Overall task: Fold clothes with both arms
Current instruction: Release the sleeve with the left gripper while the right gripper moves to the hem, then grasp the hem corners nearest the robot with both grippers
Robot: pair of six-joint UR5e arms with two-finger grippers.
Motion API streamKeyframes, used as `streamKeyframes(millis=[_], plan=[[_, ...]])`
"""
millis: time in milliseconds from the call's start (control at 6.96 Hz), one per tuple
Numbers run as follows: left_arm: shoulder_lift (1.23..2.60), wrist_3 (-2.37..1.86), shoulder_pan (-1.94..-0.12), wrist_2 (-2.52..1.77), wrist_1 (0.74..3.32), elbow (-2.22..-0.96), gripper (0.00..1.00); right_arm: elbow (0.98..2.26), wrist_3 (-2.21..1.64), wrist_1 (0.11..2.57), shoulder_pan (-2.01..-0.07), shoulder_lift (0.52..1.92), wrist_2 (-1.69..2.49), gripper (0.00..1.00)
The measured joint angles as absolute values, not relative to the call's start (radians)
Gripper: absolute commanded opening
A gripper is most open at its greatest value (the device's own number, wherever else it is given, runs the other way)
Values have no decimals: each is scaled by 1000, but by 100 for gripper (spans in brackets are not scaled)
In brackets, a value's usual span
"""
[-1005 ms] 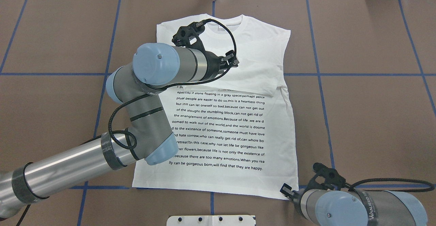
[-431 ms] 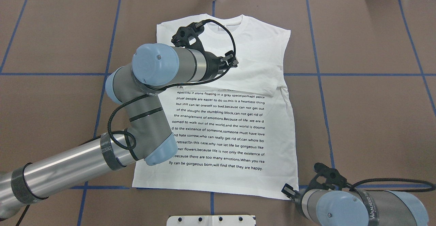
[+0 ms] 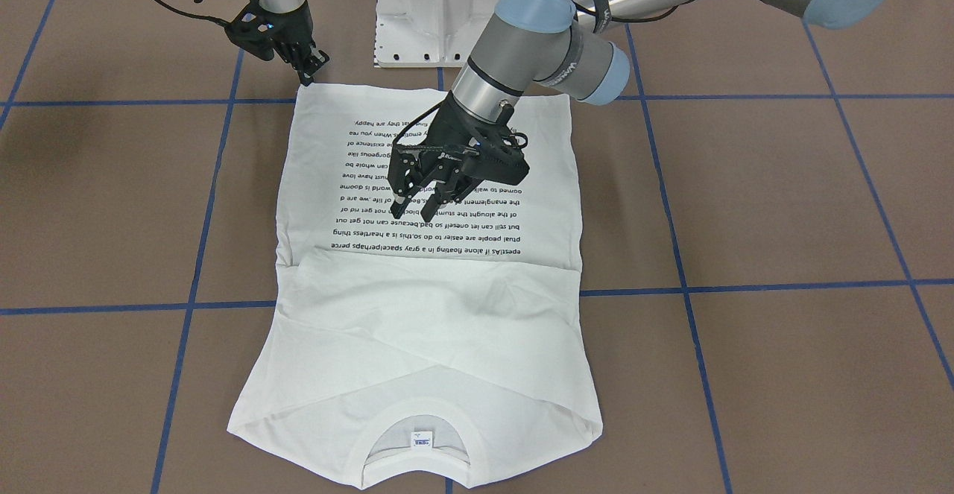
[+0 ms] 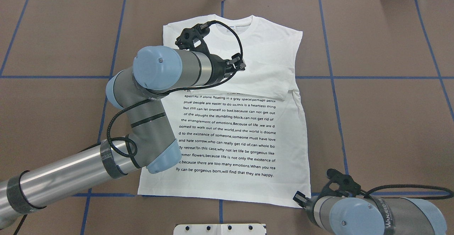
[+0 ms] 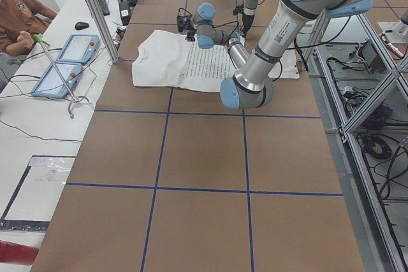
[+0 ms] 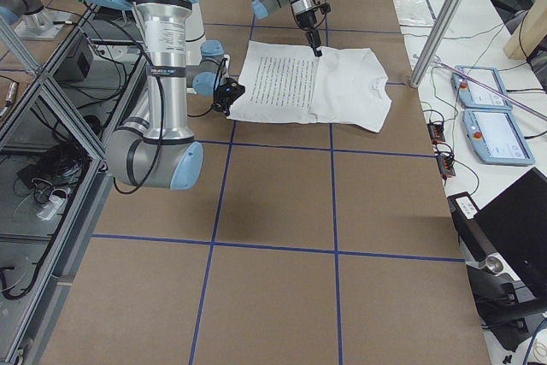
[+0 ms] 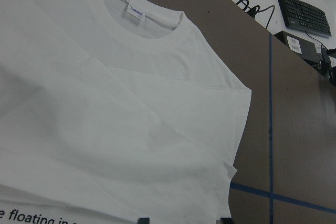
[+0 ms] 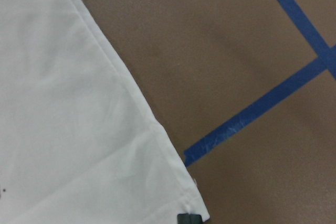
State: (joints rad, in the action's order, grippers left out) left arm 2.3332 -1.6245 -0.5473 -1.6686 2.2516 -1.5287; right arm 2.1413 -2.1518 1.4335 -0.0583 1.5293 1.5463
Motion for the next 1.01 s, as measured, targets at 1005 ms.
streamKeyframes(millis=[1005], plan=[[1951, -1730, -315, -1619, 1726, -2055, 53, 2237, -2142, 1429, -73, 1645, 1593, 0]])
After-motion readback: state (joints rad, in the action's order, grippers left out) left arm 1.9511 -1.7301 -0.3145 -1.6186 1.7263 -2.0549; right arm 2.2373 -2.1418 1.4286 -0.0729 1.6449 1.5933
